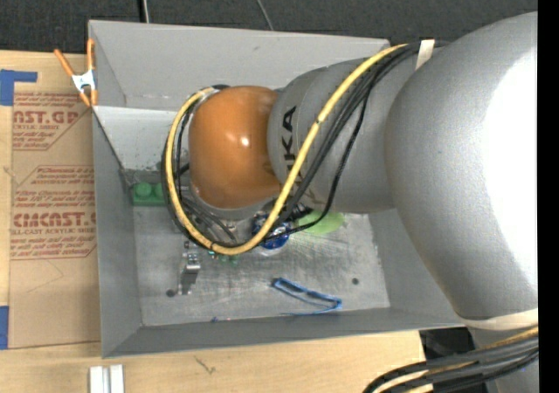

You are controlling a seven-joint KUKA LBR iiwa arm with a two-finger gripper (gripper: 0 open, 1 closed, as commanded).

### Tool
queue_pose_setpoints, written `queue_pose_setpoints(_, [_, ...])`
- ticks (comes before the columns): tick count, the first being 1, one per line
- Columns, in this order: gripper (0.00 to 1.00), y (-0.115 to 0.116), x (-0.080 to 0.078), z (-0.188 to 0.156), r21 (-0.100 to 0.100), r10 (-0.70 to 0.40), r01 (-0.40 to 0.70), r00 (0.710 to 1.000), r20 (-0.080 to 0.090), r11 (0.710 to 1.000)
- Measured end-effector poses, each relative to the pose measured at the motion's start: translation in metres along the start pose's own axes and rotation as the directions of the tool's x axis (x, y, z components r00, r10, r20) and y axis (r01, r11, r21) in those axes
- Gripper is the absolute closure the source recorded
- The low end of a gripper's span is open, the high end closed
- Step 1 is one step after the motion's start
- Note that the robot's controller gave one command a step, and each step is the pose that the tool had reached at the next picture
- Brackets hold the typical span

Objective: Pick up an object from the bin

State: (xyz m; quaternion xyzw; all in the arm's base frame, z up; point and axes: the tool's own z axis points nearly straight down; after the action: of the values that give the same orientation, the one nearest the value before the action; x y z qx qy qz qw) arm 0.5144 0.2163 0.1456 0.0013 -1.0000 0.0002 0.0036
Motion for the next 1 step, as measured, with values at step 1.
queue_pose_setpoints(1, [0.00, -0.0422, -0.0814, 0.0704, -0.001, -0.265, 0.265, 0.964, 0.016, 0.964])
